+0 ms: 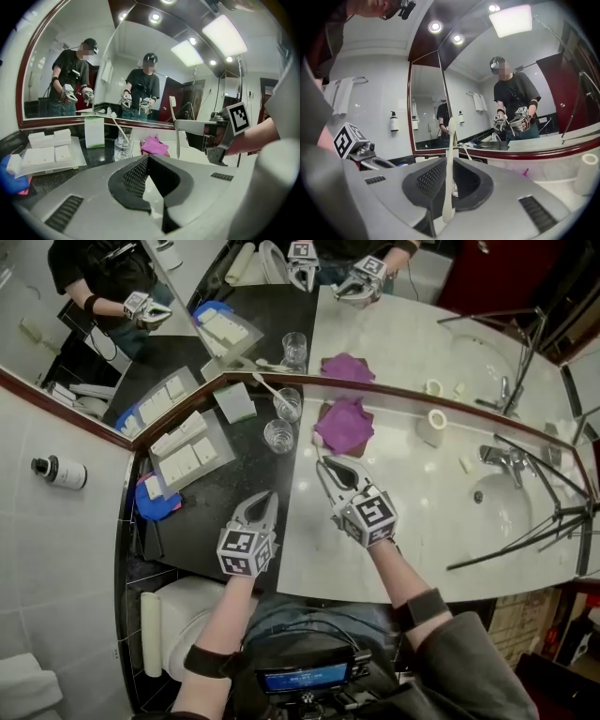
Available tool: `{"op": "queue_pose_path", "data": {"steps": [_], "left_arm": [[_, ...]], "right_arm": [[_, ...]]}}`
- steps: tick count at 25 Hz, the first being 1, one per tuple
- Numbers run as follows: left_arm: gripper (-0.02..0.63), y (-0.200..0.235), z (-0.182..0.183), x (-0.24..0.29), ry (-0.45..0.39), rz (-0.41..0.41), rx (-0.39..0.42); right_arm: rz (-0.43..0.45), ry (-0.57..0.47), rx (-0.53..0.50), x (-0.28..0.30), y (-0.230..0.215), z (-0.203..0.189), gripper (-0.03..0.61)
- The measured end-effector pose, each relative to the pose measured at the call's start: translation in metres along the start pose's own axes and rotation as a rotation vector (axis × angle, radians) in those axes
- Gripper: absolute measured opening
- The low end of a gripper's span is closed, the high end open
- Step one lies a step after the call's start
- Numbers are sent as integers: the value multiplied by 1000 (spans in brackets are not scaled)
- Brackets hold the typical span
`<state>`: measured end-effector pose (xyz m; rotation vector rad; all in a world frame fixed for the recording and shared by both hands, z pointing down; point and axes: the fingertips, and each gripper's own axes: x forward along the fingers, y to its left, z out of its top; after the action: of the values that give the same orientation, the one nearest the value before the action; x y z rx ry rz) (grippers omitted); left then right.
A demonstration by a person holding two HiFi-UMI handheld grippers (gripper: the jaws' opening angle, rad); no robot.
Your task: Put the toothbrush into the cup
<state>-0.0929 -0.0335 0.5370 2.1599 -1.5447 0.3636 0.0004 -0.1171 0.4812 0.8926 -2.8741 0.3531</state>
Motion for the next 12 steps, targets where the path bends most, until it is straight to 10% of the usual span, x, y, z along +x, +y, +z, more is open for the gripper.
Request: {"op": "queue_pose_path", "data": {"steps": [12], "left_arm": [[2,64,27,43,-87,62,-20]], "right_arm": [[64,-97,4,103,-9,19,63]]}}
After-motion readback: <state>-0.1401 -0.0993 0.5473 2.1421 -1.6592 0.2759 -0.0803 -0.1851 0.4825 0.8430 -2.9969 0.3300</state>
